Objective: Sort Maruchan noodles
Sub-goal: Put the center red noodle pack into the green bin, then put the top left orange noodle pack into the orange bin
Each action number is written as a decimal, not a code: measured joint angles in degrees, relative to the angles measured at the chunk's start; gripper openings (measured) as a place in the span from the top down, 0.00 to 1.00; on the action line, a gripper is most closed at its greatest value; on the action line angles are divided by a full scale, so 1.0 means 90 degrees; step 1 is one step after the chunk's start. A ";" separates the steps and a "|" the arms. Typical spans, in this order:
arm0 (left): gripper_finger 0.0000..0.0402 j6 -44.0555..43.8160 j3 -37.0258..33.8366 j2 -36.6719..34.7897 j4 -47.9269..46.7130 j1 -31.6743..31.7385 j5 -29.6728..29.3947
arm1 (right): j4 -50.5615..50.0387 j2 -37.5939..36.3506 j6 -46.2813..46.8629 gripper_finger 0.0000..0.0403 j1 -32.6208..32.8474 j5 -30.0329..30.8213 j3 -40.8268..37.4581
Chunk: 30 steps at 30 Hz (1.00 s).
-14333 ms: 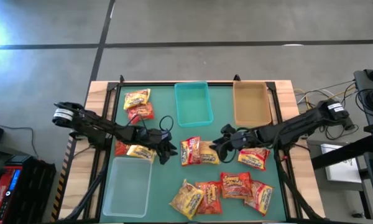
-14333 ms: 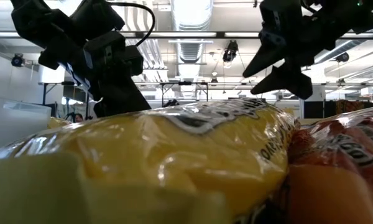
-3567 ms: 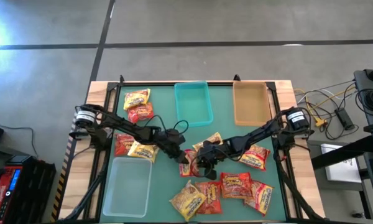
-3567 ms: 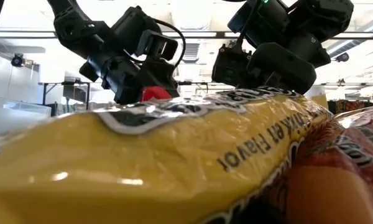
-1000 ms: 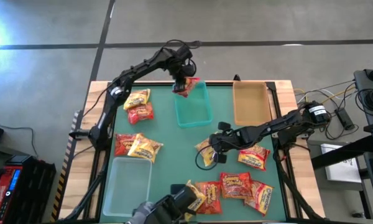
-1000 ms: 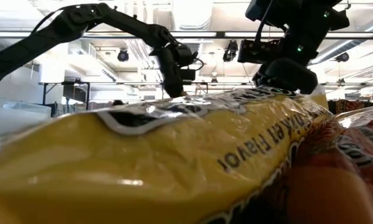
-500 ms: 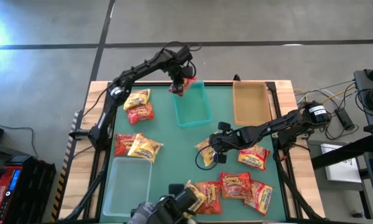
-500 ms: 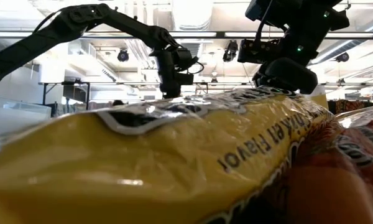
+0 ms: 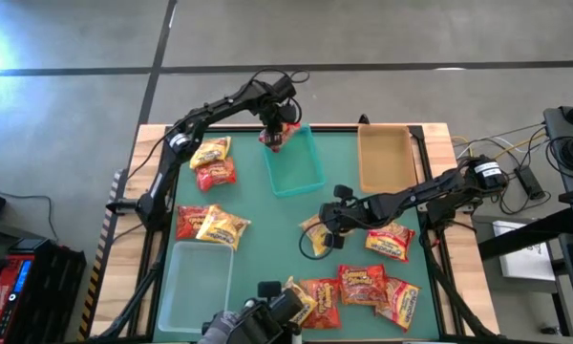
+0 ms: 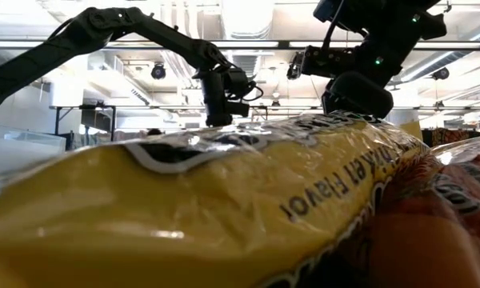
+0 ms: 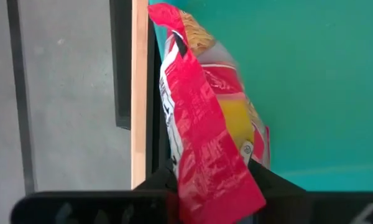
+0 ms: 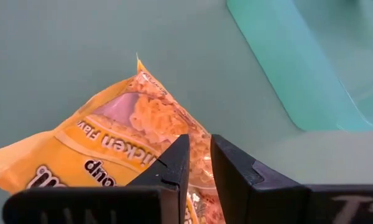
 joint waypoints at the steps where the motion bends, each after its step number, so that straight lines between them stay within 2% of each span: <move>1: 0.83 -0.0018 0.0009 0.0000 0.0009 0.0000 0.0000 | 0.0000 0.0000 -0.0005 0.86 0.0000 0.0000 0.0000; 7: 0.68 -0.0010 0.0009 0.0000 0.0082 -0.0021 -0.0007 | -0.0002 0.0000 -0.0014 0.86 0.0000 0.0000 0.0000; 11: 0.62 -0.0223 0.0156 0.0000 0.0190 -0.0046 -0.0192 | -0.0003 0.0000 -0.0027 0.86 0.0000 0.0000 0.0000; 17: 0.60 -0.0695 0.0639 -0.0002 0.0068 -0.0107 -0.0221 | -0.0005 0.0000 -0.0024 0.86 0.0000 0.0000 0.0000; 21: 0.60 -0.1696 0.0791 -0.0007 -0.0279 -0.0145 0.0673 | -0.0002 0.0002 -0.0021 0.86 0.0000 0.0000 0.0000; 24: 0.60 -0.2032 0.0709 -0.0039 -0.0502 -0.0271 0.1275 | -0.0002 0.0002 -0.0007 0.86 0.0000 0.0000 0.0000; 27: 0.60 -0.2333 0.0486 -0.0203 -0.0554 -0.0549 0.1296 | -0.0002 0.0002 -0.0005 0.86 0.0000 0.0000 0.0000; 30: 0.60 -0.2641 0.0057 -0.0557 -0.0535 -0.0830 0.1053 | -0.0001 0.0002 -0.0005 0.86 0.0000 -0.0002 0.0000</move>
